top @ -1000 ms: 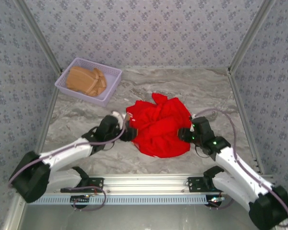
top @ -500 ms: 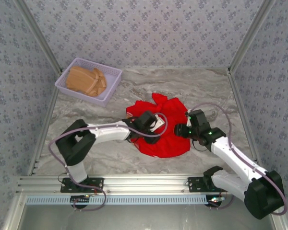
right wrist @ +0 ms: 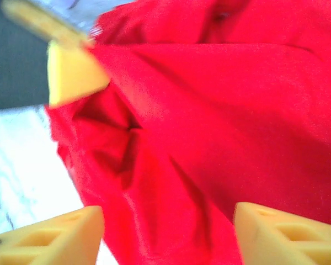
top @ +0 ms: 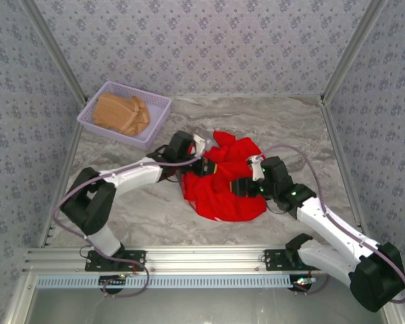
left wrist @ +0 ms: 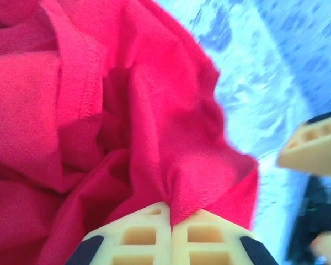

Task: Fold the inside-out t-shirt

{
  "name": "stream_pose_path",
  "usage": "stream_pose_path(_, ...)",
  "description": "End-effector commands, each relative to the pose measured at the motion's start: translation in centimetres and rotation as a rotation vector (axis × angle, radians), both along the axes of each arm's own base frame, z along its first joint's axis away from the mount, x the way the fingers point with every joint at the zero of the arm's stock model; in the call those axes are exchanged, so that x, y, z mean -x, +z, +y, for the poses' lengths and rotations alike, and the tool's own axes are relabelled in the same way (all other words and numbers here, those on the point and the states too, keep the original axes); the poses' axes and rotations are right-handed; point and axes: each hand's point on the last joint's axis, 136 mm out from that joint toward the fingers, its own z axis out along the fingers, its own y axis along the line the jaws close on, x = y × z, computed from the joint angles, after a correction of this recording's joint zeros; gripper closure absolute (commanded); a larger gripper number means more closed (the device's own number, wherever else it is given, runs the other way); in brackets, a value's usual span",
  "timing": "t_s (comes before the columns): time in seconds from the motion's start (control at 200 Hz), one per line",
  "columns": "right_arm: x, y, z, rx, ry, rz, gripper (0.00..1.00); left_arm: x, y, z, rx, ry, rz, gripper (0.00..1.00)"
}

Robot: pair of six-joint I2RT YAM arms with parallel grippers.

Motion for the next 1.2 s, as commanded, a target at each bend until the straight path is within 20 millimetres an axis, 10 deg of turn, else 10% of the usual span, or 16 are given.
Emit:
stream_pose_path(0.0,-1.1,0.7,1.7,0.055,0.046,-0.126,0.22,1.9,5.0,-0.5,0.229,-0.03,0.148,1.0)
stream_pose_path(0.225,-5.9,-1.7,1.6,0.246,-0.02,-0.227,0.16,3.4,6.2,0.2,0.222,-0.077,0.131,1.0)
stream_pose_path(0.425,-4.0,2.4,5.0,-0.144,0.189,-0.092,0.96,0.6,3.1,5.1,-0.079,0.151,-0.023,1.0)
stream_pose_path(0.565,-1.3,6.8,5.8,-0.467,0.279,0.004,1.0,-1.8,2.2,10.4,-0.304,0.375,-0.186,0.55)
stream_pose_path(0.824,-1.7,8.2,5.8,-0.588,0.208,0.122,1.0,8.5,9.0,4.5,0.062,-0.028,-0.331,0.38)
stream_pose_path(0.939,-1.8,8.0,5.7,-0.567,0.196,0.157,1.0,11.8,7.9,1.4,0.115,-0.213,-0.26,0.4)
stream_pose_path(1.079,-1.0,7.5,5.0,-0.502,0.191,0.202,1.0,9.8,4.8,-0.5,-0.049,-0.199,-0.251,0.43)
stream_pose_path(1.194,-0.7,7.9,4.2,-0.472,0.195,0.191,1.0,5.1,3.7,1.7,-0.264,0.014,-0.38,0.38)
